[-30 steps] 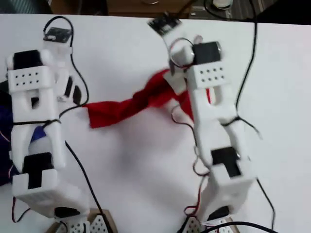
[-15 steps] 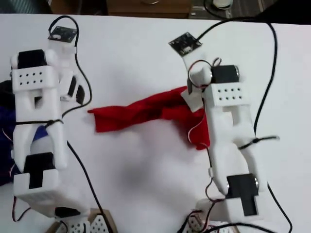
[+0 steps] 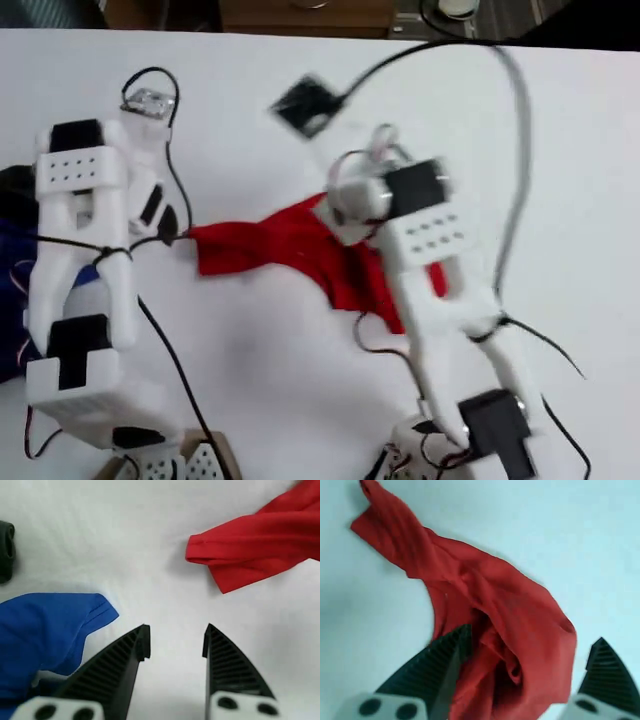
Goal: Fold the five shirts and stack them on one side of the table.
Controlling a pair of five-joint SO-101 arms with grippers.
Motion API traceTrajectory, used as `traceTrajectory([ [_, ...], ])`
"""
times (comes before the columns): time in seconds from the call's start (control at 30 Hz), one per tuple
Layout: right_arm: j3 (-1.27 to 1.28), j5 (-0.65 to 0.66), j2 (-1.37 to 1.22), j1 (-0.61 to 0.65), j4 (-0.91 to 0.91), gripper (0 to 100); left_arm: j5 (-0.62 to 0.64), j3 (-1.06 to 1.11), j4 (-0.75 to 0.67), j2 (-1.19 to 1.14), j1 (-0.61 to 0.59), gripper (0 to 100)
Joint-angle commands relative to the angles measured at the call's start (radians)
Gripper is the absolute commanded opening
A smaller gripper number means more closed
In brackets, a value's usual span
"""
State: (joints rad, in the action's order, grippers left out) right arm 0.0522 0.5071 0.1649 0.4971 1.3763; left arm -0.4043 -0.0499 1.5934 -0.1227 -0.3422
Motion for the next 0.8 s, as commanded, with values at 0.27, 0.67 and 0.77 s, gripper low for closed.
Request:
traceTrajectory([
  [0.27,-0.002,-0.055,-0.326,0.214,-0.157,36.1,0.071,-0.005,-0.072,0.054,-0.391,15],
  [0.67,-0.002,-0.044,-0.512,0.240,-0.265,36.1,0.100,0.001,-0.071,0.054,-0.523,15],
  [0.77,-0.003,-0.025,-0.556,0.220,-0.334,36.1,0.100,0.002,-0.071,0.054,-0.523,15],
])
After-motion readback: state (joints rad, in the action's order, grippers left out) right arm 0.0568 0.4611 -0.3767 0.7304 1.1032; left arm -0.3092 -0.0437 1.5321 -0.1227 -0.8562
